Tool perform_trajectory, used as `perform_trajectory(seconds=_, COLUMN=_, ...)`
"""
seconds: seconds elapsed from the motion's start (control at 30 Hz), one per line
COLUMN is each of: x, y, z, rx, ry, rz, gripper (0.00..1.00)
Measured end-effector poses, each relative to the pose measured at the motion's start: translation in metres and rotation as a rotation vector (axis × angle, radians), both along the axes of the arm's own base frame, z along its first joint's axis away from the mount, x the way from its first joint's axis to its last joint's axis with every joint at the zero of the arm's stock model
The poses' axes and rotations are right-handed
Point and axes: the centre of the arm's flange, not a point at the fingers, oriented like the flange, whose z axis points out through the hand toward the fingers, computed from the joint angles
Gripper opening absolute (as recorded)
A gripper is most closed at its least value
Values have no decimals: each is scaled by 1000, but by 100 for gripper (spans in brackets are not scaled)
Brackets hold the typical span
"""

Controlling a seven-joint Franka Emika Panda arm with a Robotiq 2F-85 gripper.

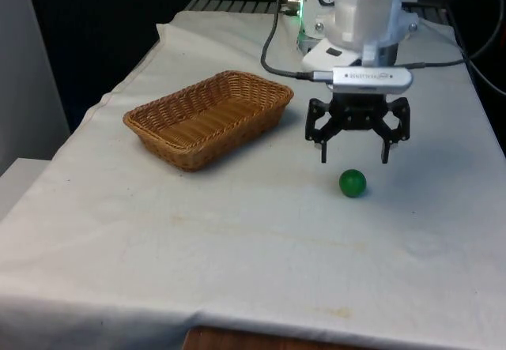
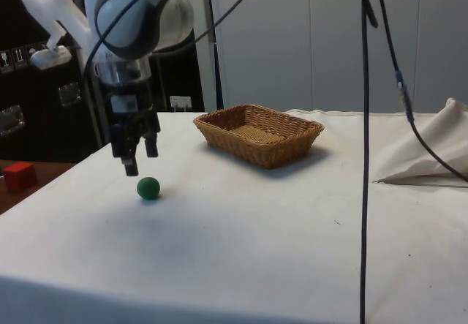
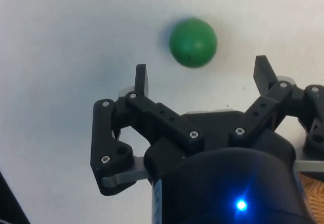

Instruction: Pick up the ball and place it into the basket.

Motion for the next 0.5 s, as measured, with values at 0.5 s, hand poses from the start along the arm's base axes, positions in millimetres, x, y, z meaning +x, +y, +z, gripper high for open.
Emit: perform_trajectory(seconds=0.5, x=3, y=-1, z=-35, rx=-16, ry=15, rz=14, gripper=100)
